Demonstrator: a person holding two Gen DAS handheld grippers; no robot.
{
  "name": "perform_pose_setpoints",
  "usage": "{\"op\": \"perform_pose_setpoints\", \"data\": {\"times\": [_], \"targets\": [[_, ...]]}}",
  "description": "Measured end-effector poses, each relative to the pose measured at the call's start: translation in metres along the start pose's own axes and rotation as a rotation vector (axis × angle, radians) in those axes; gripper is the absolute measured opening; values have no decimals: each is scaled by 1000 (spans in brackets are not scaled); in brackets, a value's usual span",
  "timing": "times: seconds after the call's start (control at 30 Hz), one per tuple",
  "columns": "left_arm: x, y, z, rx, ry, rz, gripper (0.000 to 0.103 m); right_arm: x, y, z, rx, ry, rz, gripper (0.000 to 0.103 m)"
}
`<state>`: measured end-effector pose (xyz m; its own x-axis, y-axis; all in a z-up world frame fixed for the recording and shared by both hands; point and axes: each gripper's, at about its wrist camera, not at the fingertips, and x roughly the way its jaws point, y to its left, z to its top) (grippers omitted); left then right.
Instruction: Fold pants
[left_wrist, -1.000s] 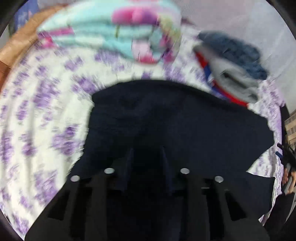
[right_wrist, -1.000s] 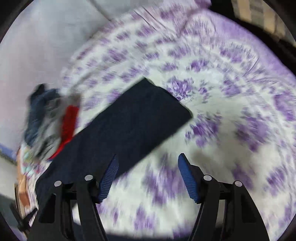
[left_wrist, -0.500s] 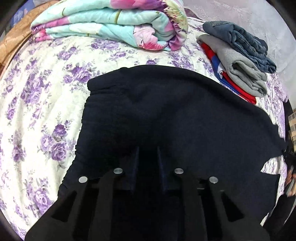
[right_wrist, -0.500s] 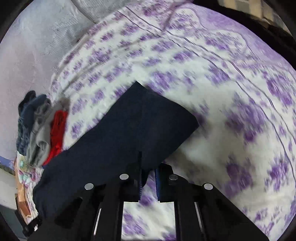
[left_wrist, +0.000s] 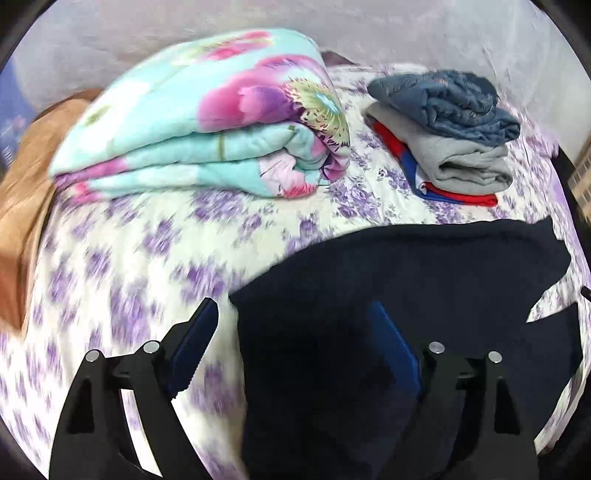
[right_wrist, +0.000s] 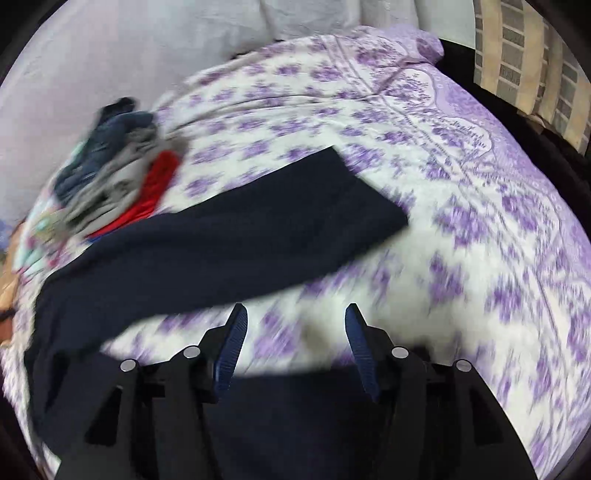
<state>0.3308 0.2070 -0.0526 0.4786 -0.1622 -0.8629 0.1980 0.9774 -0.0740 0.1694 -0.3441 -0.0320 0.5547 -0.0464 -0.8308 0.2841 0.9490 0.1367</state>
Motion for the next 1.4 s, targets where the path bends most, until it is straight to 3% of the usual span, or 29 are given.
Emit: {"op": "perform_pose_setpoints", "data": {"times": [0.13, 0.23, 0.3, 0.33, 0.4, 0.47, 0.57, 0.6, 0.67, 0.77, 0.93, 1.03, 1.07, 1.1, 1.13, 1.17, 1.23, 1.27, 1.3, 1.33, 1.4], "targets": [[55, 11, 24, 107, 79, -140, 82, -26, 27, -22, -62, -10, -8, 55], [82, 18, 27, 132, 113, -221, 82, -41, 56, -25, -134, -24, -20, 56], [90, 19, 19, 149, 110, -267, 64, -40, 91, -17, -231, -18, 23, 56], [88, 16, 14, 181, 79, -249, 61, -37, 105, -12, -270, -14, 49, 57], [78, 16, 5, 215, 28, -262, 33, -24, 157, 1, -416, -5, 145, 57], [73, 31, 6, 153, 14, -318, 16, -5, 220, 17, -596, 3, 281, 58], [65, 36, 5, 139, -26, -329, 16, 29, 313, 35, -818, 39, 460, 75], [65, 32, 3, 157, -37, -306, 16, 40, 338, 38, -873, 49, 472, 75], [70, 26, 2, 165, -41, -287, 16, 68, 380, 44, -972, 81, 472, 75], [72, 27, 2, 159, -47, -298, 16, 117, 434, 46, -1114, 146, 387, 75], [69, 33, 0, 174, -51, -306, 16, 154, 443, 37, -1220, 190, 261, 74], [71, 31, 1, 184, -45, -300, 22, 165, 431, 38, -1212, 213, 255, 71], [73, 30, 1, 187, -35, -291, 37, 169, 429, 39, -1204, 216, 258, 47], [77, 26, 2, 190, -19, -281, 61, 177, 426, 41, -1181, 248, 255, 28], [84, 18, 0, 207, 3, -270, 67, 185, 423, 44, -1163, 270, 253, 7], [85, 12, -2, 229, -8, -242, 69, 187, 422, 45, -1150, 272, 266, 7], [84, 2, -4, 275, -41, -197, 61, 186, 422, 46, -1155, 243, 262, 7], [83, 5, 0, 262, -53, -200, 35, 185, 421, 51, -1147, 234, 265, 7], [82, 13, 4, 233, -53, -215, 19, 184, 421, 58, -1121, 228, 279, 7], [83, 26, 14, 162, -47, -270, 13, 184, 421, 66, -1088, 229, 299, 8], [84, 32, 22, 137, -58, -265, 11, 184, 422, 77, -1055, 208, 310, 8]]}}
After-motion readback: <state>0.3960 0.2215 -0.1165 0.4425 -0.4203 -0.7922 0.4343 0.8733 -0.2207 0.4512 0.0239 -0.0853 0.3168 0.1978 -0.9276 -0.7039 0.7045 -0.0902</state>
